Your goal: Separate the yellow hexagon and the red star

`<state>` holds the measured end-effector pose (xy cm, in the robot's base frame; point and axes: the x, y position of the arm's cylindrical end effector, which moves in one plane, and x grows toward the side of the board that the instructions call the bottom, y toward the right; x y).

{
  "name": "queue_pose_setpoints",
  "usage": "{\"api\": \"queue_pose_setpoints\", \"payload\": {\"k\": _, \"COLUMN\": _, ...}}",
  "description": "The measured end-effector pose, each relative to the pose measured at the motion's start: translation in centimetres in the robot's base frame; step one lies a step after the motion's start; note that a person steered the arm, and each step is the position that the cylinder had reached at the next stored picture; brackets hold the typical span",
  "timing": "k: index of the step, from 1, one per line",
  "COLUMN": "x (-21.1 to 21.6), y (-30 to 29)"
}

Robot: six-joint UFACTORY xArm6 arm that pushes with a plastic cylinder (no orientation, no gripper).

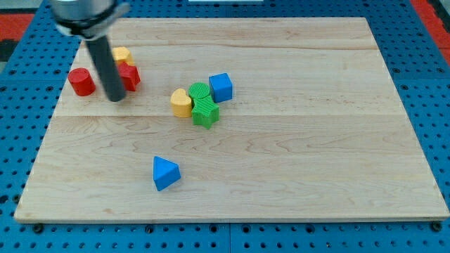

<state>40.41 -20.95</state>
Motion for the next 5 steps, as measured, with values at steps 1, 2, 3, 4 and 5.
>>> {"api": "queue_pose_setpoints", "payload": {"k": 1, "x": -2.9, "y": -5.7}}
{"api": "queue_pose_setpoints", "payload": {"k": 2, "x": -6.6, "y": 2.2}}
{"api": "queue_pose_setpoints", "payload": {"k": 3, "x": -5.0, "y": 10.5}}
{"api": "queue_pose_setpoints", "payload": {"k": 4, "x": -4.6, "y": 7.3}}
{"api": "queue_pose_setpoints", "payload": {"k": 5, "x": -5.0, "y": 2.6}}
